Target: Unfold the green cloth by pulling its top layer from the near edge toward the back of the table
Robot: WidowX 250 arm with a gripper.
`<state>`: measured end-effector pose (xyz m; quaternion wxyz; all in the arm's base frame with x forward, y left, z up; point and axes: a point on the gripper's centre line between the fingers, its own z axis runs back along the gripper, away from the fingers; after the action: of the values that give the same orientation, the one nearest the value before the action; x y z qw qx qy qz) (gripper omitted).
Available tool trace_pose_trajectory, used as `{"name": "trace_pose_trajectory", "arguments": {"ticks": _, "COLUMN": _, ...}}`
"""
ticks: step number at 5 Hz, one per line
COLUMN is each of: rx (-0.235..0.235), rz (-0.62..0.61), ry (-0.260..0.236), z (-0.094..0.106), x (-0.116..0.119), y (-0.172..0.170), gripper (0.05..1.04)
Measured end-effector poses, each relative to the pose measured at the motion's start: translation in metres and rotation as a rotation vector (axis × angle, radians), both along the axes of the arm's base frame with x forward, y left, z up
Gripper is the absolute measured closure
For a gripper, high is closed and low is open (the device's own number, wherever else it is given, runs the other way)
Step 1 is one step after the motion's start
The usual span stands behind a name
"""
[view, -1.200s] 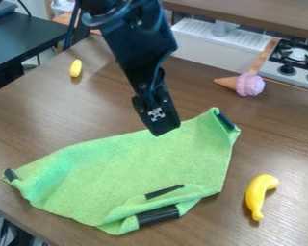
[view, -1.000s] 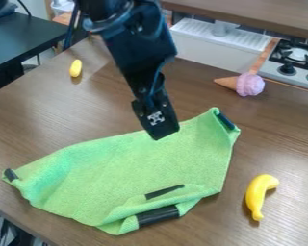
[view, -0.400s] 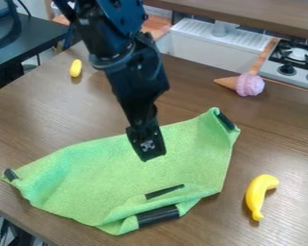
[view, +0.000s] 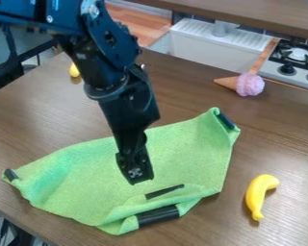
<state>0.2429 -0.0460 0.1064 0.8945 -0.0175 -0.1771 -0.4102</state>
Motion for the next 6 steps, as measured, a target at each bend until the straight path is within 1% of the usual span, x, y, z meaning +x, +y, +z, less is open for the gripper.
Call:
{"name": "trace_pose_trajectory", "arguments": {"ticks": 2, "rx": 0.045, "rz": -0.007, "ry": 0.046, "z": -0.027, "x": 0.005, "y": -0.001, "gripper": 0.084}}
{"name": "trace_pose_trajectory", "arguments": {"ticks": 3, "rx": 0.060, "rz": -0.009, "ry": 0.073, "z": -0.037, "x": 0.006, "y": -0.005, "gripper": 0.084}}
{"name": "trace_pose_trajectory", "arguments": {"ticks": 4, "rx": 0.064, "rz": -0.006, "ry": 0.101, "z": -0.046, "x": 0.006, "y": -0.007, "gripper": 0.084}}
{"name": "trace_pose_trajectory", "arguments": {"ticks": 6, "rx": 0.087, "rz": -0.024, "ry": 0.120, "z": -0.058, "x": 0.013, "y": -0.021, "gripper": 0.084}}
